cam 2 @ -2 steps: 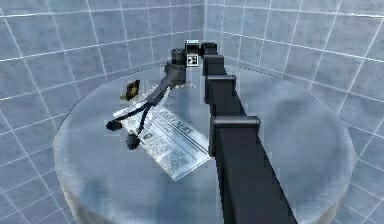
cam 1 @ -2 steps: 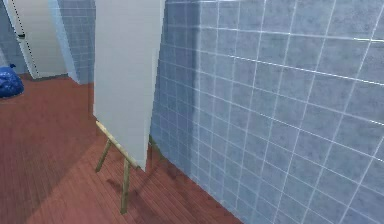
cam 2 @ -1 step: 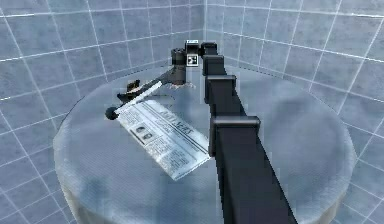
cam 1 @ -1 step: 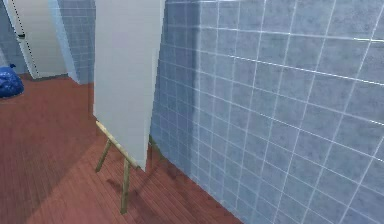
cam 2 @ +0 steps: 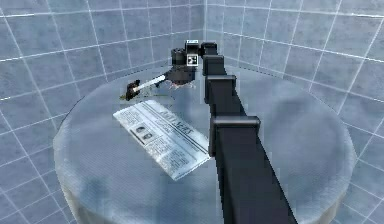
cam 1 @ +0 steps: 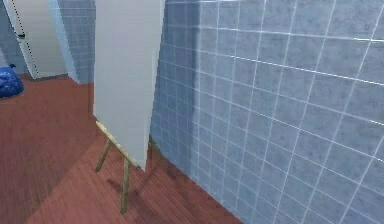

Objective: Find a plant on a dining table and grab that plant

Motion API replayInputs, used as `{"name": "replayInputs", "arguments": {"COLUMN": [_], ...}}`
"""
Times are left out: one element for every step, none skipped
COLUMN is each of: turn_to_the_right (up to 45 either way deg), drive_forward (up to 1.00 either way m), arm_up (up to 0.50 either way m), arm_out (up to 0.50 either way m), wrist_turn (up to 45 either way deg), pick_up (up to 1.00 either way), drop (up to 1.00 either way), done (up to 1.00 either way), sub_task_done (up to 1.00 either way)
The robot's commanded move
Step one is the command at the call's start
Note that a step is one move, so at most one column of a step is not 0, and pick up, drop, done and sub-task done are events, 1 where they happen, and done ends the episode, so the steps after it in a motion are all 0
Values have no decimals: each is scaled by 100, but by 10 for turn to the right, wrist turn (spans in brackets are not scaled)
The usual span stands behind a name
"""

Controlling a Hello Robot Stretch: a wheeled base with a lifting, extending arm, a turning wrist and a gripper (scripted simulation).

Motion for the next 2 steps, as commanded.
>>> {"name": "replayInputs", "arguments": {"turn_to_the_right": [0, 0], "drive_forward": [0, 0], "arm_up": [0, 0], "arm_out": [0, 0], "wrist_turn": [300, 0], "pick_up": [0, 100], "drop": [0, 0], "done": [0, 0], "sub_task_done": [0, 0]}}
